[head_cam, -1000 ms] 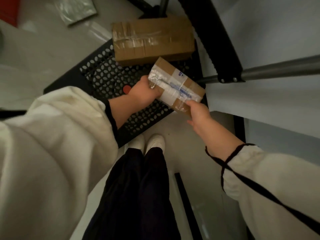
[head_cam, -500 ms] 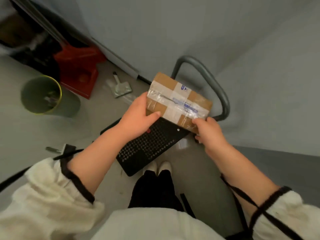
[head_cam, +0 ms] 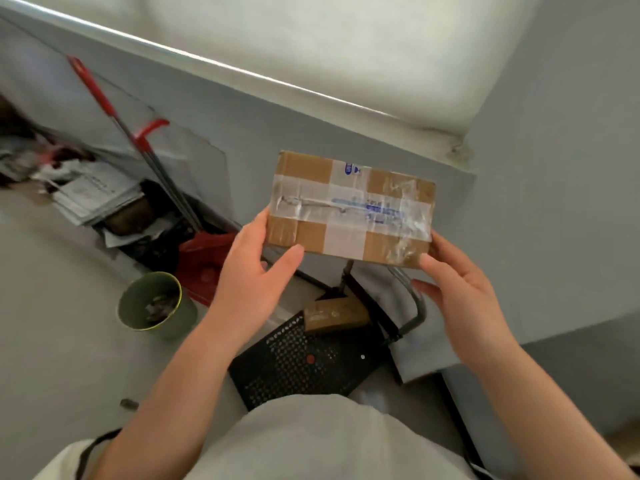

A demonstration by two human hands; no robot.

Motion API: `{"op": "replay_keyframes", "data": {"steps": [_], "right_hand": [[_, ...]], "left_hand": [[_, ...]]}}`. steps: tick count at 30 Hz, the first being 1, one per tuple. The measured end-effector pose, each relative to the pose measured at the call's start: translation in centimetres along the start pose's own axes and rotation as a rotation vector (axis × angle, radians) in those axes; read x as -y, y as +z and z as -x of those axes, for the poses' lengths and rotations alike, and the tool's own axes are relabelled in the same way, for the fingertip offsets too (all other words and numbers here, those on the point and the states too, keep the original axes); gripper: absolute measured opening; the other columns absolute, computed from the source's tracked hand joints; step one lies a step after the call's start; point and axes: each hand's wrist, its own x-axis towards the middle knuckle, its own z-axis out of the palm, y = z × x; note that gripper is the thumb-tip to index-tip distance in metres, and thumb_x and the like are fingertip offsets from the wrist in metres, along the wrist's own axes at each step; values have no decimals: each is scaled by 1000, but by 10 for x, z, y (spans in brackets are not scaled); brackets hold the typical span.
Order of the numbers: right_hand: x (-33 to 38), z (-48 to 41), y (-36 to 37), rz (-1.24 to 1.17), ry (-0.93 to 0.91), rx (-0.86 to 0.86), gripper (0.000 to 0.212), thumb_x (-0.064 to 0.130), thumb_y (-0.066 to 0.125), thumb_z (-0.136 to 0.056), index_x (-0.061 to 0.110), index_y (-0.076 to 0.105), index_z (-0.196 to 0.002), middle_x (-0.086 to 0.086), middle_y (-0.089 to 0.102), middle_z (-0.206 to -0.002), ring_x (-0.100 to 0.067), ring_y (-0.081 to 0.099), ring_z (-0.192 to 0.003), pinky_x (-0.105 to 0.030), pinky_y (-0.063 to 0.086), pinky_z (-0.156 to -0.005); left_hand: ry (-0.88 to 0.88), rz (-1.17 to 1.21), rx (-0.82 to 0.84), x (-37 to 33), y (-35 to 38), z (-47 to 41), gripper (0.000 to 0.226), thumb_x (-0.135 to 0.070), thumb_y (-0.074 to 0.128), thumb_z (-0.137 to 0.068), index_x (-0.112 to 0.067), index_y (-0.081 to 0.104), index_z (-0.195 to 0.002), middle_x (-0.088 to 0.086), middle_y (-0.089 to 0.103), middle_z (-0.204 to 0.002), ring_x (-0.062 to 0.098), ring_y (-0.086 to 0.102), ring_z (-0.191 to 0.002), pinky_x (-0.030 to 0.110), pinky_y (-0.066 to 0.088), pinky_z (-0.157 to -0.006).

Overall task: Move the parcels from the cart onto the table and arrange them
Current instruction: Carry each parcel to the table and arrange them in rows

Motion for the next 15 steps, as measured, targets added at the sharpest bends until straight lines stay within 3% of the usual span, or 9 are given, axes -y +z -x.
{"op": "replay_keyframes", "data": {"steps": [4, 9, 12, 15], "right_hand": [[11, 3, 6, -19, -68, 5, 50, 6, 45, -95, 53, 60, -96, 28, 69, -98, 8, 62, -97, -9, 50, -80], [27, -1, 7, -71, -98, 19, 45, 2, 45, -94, 44, 61, -96, 27, 70, -89, 9, 65, -87, -5, 48, -69], [35, -12, 6, -100, -90, -28, 40, 8, 49, -94, 44, 66, -89, 20, 72, -94, 1, 66, -92, -16, 52, -75], [37, -31, 11, -346, 69, -89, 20, 13, 48, -95, 25, 63, -99, -1, 69, -103, -16, 66, -96, -28, 51, -82]], "left_hand": [[27, -26, -13, -13, -6, 2, 43, -29, 58, -90, -39, 45, -130, -13, 55, -122, 1, 51, -113, 38, 44, -101], [83, -15, -80, -32, -10, 2, 43, -42, 53, -83, -46, 45, -125, -22, 52, -114, -10, 49, -105, 28, 44, -95], [136, -8, -144, -50, -14, -2, 47, -39, 56, -86, -37, 45, -131, -23, 49, -116, -4, 48, -112, 36, 44, -99], [271, -153, -254, -78, -17, -8, 54, -38, 58, -89, -22, 44, -139, -4, 47, -125, 17, 41, -122, 44, 39, -104]]}}
